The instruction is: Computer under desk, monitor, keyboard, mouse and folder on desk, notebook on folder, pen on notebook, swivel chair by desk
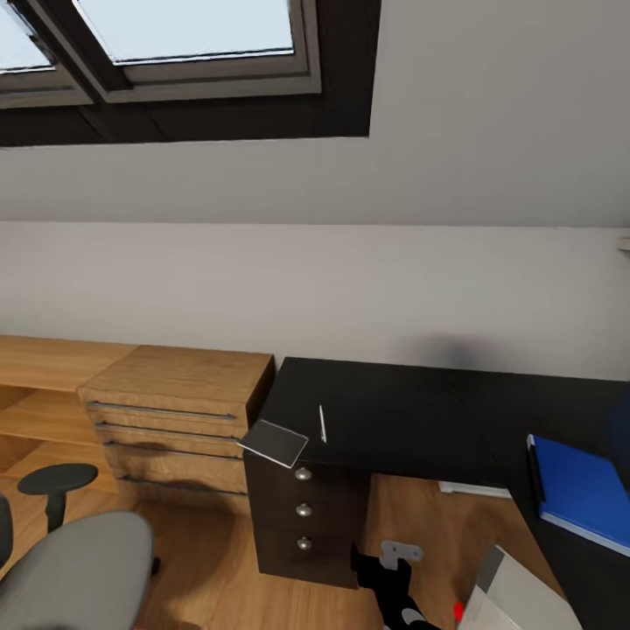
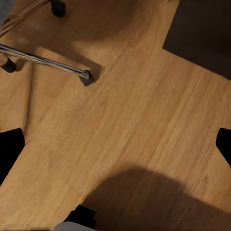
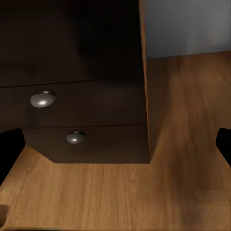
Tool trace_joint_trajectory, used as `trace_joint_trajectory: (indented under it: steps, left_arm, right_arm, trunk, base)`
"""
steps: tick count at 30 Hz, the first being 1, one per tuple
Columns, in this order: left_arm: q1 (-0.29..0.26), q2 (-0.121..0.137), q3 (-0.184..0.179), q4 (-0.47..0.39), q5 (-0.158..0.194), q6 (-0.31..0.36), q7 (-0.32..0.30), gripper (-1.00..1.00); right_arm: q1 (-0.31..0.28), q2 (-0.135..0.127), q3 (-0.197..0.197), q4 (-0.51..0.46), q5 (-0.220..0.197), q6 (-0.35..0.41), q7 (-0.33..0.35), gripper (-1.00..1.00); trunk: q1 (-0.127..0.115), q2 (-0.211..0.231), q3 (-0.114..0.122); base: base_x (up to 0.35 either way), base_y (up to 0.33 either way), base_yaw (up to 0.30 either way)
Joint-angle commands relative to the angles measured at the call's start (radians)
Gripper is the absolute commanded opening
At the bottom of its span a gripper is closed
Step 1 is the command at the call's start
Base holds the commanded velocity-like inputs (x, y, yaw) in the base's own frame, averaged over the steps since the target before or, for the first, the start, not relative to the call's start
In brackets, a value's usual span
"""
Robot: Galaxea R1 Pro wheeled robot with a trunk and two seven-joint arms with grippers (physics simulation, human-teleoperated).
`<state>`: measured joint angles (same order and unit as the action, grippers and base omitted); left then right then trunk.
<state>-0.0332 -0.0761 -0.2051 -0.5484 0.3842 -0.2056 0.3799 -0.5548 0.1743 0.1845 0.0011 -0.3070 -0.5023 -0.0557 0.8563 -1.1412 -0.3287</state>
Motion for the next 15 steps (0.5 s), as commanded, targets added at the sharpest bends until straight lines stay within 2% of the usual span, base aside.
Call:
trace_joint_trajectory:
  steps: [1, 8, 15]
  left_arm:
    - [-0.001, 0.001, -0.008, 0.001, 0.01, -0.006, 0.007, 1.0]
    - [-0.002, 0.0, -0.008, 0.0, 0.009, -0.006, 0.007, 1.0]
    - [-0.002, -0.001, -0.01, -0.029, 0.009, -0.007, 0.005, 1.0]
  right_arm:
    - [-0.001, 0.0, 0.009, 0.0, -0.004, -0.002, -0.006, 1.0]
    - [-0.001, 0.0, 0.009, 0.0, -0.004, -0.003, -0.006, 1.0]
    - [-0.001, -0.008, 0.009, 0.0, -0.002, -0.023, -0.006, 1.0]
  trunk:
    - [0.0, -0.001, -0.001]
    - [0.0, -0.001, -0.002]
    - [0.0, -0.001, -0.004]
  base:
    - [0.0, 0.001, 0.277]
    - [0.0, 0.0, 0.258]
    - [0.0, 0.0, 0.054]
